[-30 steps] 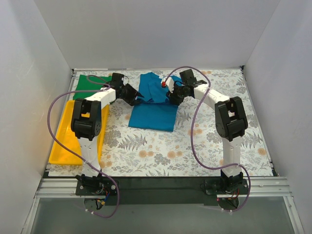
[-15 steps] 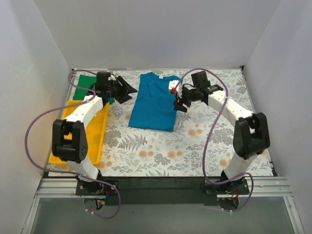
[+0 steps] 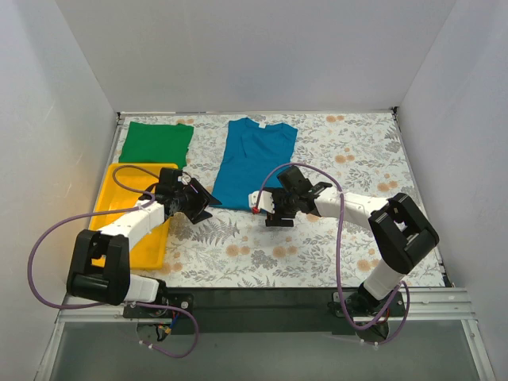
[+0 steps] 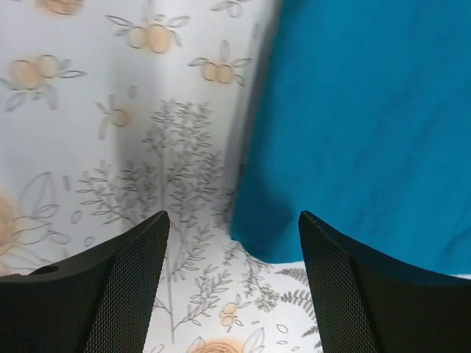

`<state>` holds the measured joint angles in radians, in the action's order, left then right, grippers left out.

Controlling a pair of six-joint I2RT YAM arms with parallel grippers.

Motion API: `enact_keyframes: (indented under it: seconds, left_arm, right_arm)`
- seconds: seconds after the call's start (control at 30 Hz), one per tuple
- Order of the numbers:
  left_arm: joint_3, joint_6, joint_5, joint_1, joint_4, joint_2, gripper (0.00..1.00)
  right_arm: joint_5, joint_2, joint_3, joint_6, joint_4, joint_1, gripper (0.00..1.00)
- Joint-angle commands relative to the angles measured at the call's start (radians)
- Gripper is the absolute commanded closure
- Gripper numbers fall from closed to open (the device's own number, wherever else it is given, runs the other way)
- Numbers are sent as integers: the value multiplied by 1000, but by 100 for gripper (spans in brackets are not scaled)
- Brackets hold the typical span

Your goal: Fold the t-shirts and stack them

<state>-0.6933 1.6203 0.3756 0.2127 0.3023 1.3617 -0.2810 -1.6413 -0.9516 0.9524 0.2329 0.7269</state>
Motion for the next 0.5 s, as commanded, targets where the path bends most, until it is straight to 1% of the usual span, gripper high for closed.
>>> enact_keyframes:
  seconds: [0.0, 0.1, 0.27, 0.47]
  left_arm:
    - [-9, 93, -82, -1, -95, 29, 45]
    - [-35, 124, -102, 2, -100, 123, 45]
    - [-67, 142, -155, 5, -100, 192, 46]
    - [-112, 170, -202, 10, -114, 283, 48]
  right_arm:
    - [104, -18, -27, -29, -110, -3, 23]
    - [121, -40, -15, -32, -138, -4, 24]
    - [121, -66, -21, -52, -158, -3, 26]
    - [123, -83, -18, -84, -175, -4, 31]
